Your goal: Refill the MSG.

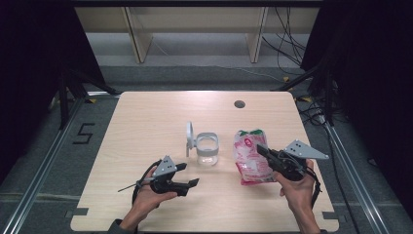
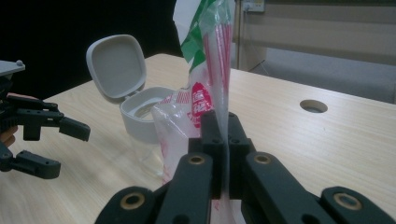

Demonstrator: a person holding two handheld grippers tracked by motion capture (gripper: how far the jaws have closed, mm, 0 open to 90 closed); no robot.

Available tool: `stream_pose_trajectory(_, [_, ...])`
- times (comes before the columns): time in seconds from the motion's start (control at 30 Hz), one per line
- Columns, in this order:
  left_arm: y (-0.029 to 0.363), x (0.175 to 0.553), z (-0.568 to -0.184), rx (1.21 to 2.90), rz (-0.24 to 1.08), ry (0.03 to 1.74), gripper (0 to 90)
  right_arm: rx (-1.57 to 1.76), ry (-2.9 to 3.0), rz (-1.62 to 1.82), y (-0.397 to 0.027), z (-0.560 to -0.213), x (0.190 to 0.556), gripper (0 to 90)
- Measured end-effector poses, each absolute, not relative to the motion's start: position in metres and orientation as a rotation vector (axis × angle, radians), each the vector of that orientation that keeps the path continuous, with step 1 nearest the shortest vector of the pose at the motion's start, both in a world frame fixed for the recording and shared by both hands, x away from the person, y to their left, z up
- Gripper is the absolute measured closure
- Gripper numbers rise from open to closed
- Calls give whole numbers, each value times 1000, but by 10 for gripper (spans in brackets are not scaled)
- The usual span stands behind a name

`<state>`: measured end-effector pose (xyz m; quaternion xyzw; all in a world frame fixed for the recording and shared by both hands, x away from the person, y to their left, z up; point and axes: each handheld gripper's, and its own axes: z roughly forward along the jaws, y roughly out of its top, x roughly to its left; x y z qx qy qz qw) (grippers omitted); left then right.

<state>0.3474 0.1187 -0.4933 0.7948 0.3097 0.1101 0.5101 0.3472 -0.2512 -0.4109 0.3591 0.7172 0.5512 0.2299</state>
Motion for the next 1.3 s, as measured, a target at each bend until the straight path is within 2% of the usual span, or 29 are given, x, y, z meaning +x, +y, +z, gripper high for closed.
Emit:
stream_pose_trajectory(0.2, [100,345,-499,1917,243,705,259,1045,1991,1516,-247,-409,344,900])
stream_pose_trajectory(0.4, [65,339,-501,1873,216,689,268,1018,1993,1524,-245,-406,344,900])
stream_pose_trajectory(0.5, [50,343,-500,1875,266,692,269,1030,1996,1520,-245,-402,341,900])
stream_pose_trajectory(0.7, [27,343,-498,1849,260,679,267,1011,1992,1550,-247,-396,337,900])
stream_pose_trajectory(0.9, [3,339,-501,1844,222,660,257,995,2016,1547,-246,-384,338,900])
stream_pose_trajectory(1.3, [-25,343,-504,1855,252,658,233,935,2002,1555,-235,-356,346,900])
